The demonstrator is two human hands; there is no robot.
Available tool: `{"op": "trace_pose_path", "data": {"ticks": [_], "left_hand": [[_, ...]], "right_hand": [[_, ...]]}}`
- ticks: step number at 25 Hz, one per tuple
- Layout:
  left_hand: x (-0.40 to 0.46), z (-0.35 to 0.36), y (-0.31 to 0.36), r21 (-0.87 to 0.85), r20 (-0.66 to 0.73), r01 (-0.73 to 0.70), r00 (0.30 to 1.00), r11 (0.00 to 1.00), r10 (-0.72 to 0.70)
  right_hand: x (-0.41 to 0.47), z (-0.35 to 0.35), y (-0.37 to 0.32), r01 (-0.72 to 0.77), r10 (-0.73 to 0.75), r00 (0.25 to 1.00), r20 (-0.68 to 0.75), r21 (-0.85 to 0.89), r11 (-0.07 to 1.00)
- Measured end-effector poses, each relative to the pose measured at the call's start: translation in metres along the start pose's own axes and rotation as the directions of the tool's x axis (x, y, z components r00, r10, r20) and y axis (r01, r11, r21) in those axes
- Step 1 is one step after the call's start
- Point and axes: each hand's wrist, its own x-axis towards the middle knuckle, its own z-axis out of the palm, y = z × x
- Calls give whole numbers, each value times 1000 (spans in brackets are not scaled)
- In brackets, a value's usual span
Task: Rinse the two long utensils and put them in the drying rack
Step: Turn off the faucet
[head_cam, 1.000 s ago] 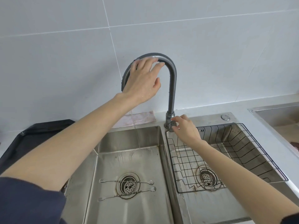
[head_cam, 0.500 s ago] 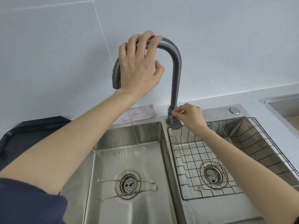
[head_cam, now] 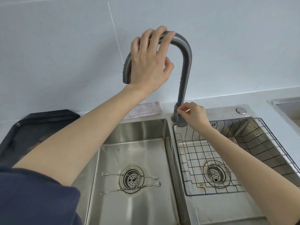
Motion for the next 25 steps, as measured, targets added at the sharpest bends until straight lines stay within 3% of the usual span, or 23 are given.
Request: {"op": "trace_pose_path", "data": {"ticks": [7,16,25], "left_hand": [[-4,-30,-4,-59,284,-40,957,997,55],[-74,-60,-25,-208,430,93,903,974,6],[-137,-62,-61,-155,606,204,792,967,-70]], "right_hand": [[-25,-9,-26,96,-93,995,44,-66,993],[-71,-6,-50,173,-123,963,238,-202,964],[-97,37,-65,214,-120,930,348,-245,946]]}}
